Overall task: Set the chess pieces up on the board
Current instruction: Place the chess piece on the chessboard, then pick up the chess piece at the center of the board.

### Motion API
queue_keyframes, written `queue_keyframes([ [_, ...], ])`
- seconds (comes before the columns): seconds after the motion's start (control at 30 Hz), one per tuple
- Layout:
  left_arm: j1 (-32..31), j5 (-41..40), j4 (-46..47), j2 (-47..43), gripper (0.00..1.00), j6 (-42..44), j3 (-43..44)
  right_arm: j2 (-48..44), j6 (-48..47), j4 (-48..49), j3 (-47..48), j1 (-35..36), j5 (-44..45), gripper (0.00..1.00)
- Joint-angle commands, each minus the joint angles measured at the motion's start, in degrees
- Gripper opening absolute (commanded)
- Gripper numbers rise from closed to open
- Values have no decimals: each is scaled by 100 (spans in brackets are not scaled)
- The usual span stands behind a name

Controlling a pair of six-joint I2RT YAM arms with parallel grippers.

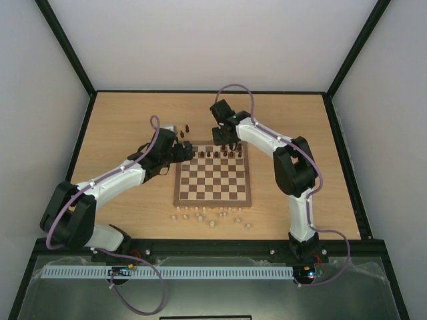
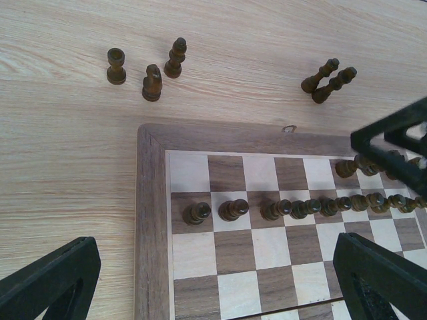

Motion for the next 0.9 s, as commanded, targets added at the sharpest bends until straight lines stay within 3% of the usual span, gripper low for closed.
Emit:
queue_keyframes([
  [0.0,38,-48,57,-111,99,-21,-84,-196,-58,-250,618,-24,116,43],
  [0.37,40,-81,23,-130,99,0,-83,1011,-88,-851,2300,-593,195,40],
  [0.87,62,-83,48,-58,99,-3,-84,1475,-162,-799,2448,-754,-164,37],
])
